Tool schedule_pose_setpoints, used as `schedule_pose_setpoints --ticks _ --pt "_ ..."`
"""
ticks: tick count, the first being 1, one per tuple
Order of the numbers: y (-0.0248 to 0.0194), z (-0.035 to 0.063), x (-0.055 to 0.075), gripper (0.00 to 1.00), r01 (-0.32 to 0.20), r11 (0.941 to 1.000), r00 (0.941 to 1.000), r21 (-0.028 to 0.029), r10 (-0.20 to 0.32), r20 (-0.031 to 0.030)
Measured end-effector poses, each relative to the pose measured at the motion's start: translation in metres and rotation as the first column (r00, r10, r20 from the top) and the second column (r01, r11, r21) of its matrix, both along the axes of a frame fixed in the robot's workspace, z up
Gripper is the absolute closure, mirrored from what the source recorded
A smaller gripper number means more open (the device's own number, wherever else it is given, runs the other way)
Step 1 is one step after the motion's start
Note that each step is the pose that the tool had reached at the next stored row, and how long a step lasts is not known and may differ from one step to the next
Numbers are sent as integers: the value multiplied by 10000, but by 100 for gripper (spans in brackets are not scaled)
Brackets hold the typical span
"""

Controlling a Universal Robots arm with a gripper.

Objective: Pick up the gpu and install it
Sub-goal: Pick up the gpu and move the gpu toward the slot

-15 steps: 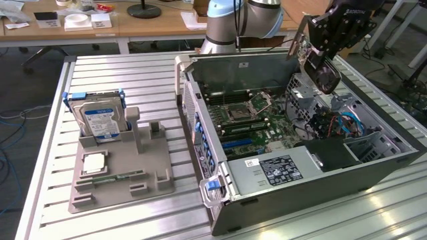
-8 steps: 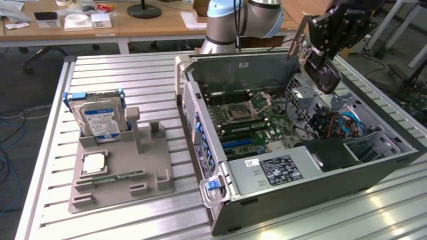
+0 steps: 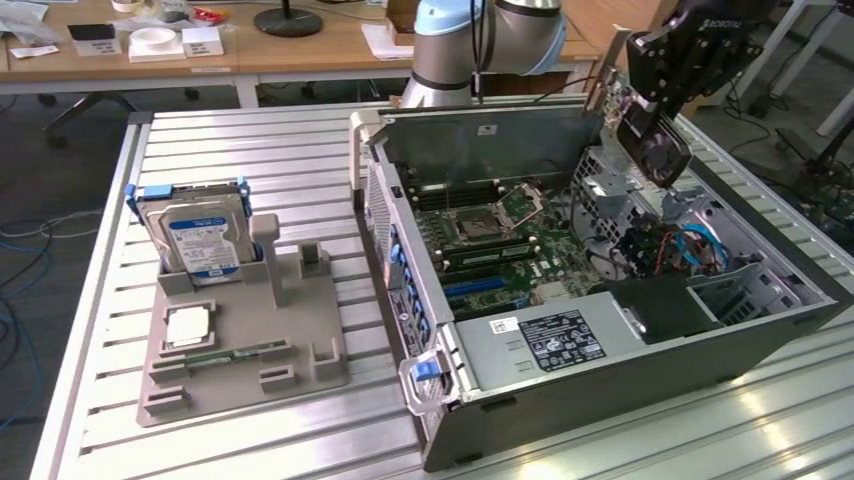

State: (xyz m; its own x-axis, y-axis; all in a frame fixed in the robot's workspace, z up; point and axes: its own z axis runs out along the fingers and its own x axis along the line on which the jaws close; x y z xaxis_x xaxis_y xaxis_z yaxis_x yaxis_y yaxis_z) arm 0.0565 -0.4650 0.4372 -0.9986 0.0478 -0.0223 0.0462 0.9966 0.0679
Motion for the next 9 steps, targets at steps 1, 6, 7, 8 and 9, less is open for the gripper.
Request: schedule_pose_setpoints --ticks 1,6,7,8,9 --pt "0 0 10 73 -1 10000 10000 0 1 0" --pt "52 -5 14 73 0 10000 10000 -1 0 0" --pt "68 -6 15 73 0 10000 10000 0 0 0" --pt "84 -8 15 73 0 10000 10000 1 0 0" --pt "99 -9 15 73 0 10000 10000 1 0 0"
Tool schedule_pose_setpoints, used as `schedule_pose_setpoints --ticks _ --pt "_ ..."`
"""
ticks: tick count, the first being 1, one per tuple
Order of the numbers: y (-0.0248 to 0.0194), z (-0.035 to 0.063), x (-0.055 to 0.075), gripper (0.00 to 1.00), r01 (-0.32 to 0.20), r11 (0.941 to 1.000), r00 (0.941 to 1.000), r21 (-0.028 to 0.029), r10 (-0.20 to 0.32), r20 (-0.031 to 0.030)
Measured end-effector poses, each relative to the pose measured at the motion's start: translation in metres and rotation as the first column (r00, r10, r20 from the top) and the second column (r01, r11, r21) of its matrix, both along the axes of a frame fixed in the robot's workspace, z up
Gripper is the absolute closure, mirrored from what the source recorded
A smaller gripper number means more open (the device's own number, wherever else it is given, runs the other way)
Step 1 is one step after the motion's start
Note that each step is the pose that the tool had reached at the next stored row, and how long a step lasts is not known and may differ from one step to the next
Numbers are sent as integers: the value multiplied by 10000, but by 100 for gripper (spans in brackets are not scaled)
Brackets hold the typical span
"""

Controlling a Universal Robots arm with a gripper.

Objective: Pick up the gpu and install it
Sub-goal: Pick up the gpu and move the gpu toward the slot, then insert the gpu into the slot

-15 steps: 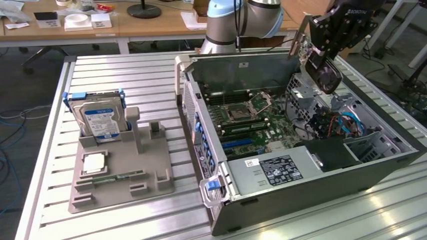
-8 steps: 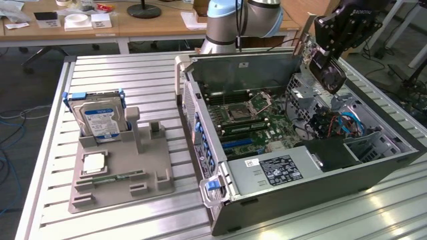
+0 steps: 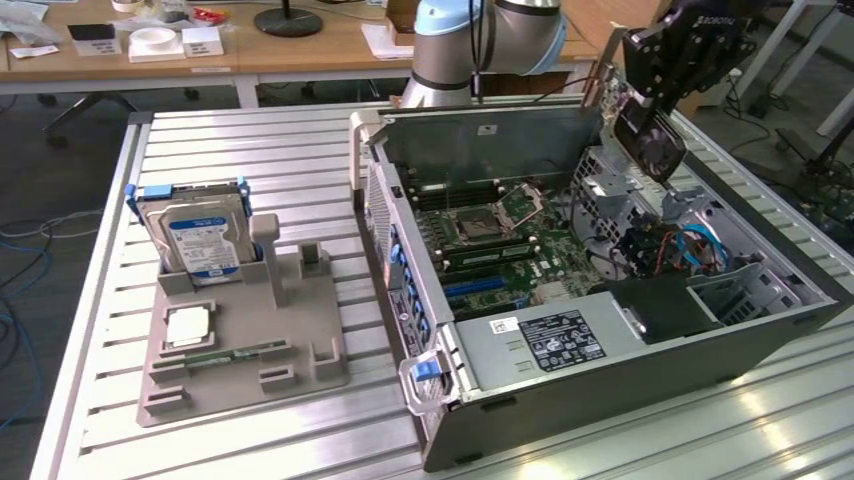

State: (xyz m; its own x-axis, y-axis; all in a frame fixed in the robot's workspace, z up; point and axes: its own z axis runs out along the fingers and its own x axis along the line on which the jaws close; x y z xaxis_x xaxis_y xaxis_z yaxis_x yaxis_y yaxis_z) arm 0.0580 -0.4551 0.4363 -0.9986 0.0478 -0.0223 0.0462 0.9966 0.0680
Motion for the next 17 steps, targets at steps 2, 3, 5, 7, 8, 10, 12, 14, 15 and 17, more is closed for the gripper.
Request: schedule_pose_setpoints --ticks 2,3,5,7,8,10,12,14,15,17 --pt "30 -2 0 73 0 10000 10000 -1 0 0" --pt "44 -3 0 73 0 10000 10000 0 0 0" --pt "71 -5 0 73 0 10000 10000 2 0 -1" --pt "79 -6 1 73 -2 10000 10000 2 2 0" --pt "79 -6 0 73 -1 10000 10000 3 1 0" --pt "79 -6 0 73 1 10000 10000 2 -1 0" --pt "80 -6 0 73 0 10000 10000 3 0 0" --pt "79 -6 0 73 0 10000 10000 3 0 0" --pt "79 -6 0 73 0 10000 10000 3 0 0" --pt "79 -6 0 73 0 10000 10000 3 0 0"
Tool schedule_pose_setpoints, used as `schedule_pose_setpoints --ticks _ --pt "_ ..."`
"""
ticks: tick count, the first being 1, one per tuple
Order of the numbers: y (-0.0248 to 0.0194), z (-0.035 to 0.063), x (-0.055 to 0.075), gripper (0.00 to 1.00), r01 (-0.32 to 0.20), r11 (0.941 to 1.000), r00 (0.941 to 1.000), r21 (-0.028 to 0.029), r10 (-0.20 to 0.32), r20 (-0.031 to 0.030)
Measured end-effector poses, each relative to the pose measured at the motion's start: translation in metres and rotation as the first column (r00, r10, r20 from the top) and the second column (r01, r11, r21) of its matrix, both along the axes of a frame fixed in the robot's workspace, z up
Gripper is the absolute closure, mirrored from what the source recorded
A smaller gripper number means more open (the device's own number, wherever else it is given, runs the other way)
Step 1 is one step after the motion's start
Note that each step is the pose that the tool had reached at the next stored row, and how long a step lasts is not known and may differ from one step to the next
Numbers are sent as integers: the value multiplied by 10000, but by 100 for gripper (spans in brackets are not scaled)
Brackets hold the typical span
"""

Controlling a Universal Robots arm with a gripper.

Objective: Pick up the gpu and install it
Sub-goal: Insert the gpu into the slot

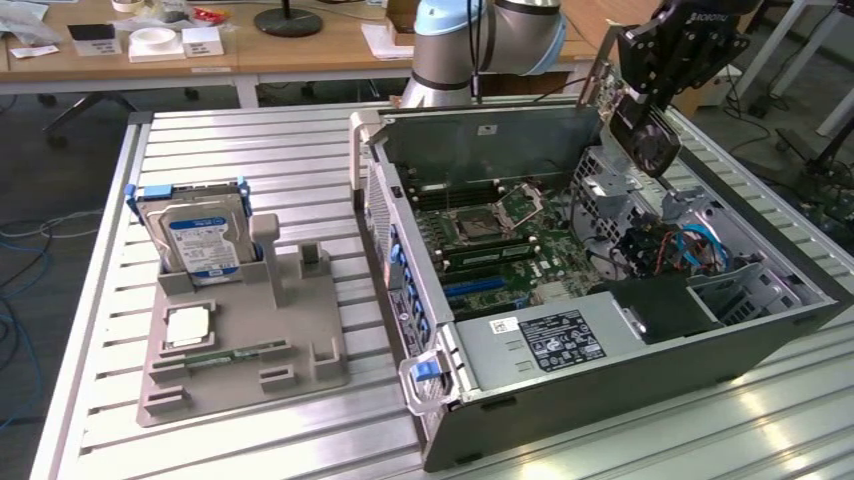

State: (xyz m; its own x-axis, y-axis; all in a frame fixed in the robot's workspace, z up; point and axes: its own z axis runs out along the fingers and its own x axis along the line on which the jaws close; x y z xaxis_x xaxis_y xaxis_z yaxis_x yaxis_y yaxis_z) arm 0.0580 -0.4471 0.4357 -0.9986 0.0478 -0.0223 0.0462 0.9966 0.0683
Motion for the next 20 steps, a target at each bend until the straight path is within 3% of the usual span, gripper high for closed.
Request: schedule_pose_setpoints --ticks 15,20 --pt "0 0 0 73 -19 10000 10000 -1 19 0" --pt "0 -4 -3 73 -291 9996 9996 0 291 0"
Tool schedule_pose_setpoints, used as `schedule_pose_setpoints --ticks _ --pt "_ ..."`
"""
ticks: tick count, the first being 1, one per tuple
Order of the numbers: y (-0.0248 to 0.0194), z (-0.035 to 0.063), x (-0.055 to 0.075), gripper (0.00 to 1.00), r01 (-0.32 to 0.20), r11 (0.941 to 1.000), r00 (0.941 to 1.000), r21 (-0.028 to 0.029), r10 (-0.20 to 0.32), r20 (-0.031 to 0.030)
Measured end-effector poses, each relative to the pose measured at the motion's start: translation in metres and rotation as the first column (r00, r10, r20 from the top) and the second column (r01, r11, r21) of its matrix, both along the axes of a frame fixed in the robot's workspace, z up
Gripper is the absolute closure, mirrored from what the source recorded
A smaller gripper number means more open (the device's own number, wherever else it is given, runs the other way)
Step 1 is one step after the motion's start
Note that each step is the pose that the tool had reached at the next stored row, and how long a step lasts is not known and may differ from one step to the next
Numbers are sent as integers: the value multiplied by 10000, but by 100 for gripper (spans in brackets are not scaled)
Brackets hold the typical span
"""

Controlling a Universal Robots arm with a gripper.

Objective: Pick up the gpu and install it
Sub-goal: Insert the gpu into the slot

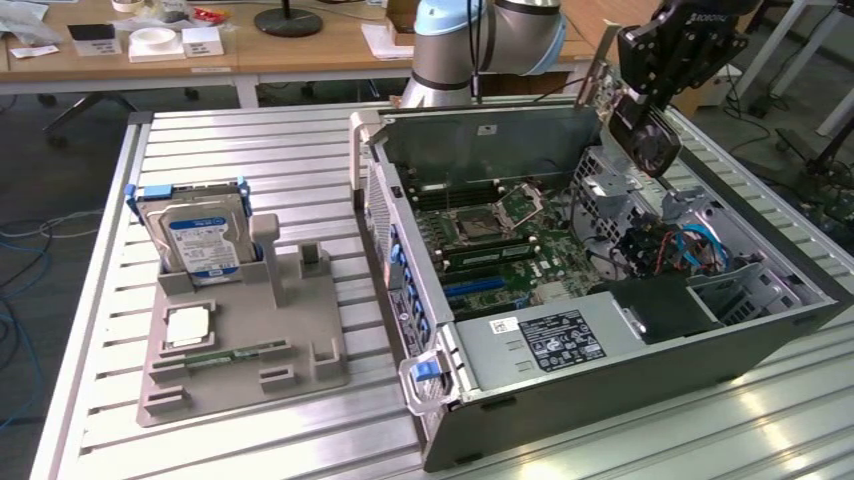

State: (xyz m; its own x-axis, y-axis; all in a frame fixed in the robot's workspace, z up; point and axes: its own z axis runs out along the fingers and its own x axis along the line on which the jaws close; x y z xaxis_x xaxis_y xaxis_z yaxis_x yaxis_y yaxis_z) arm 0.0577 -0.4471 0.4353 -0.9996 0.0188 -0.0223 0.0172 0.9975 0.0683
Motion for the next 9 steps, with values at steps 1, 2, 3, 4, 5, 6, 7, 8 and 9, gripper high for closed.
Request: schedule_pose_setpoints --ticks 1,2,3,4,5,6,7,8,9 --pt "0 -1 -1 73 -104 9999 9999 0 104 0" --pt "0 -2 -1 73 -219 9998 9998 0 219 0" --pt "0 -3 -1 73 -354 9994 9994 0 354 0" --pt "0 -4 -1 73 -481 9988 9988 0 481 0" --pt "0 -5 -1 73 -615 9981 9981 0 615 0" --pt "0 -6 -1 73 -758 9971 9971 0 758 0" --pt "0 -7 -1 73 -903 9959 9959 1 903 0" --pt "0 -8 -1 73 -1051 9945 9945 0 1051 0" --pt "0 -10 -1 73 -1213 9926 9926 0 1213 0"
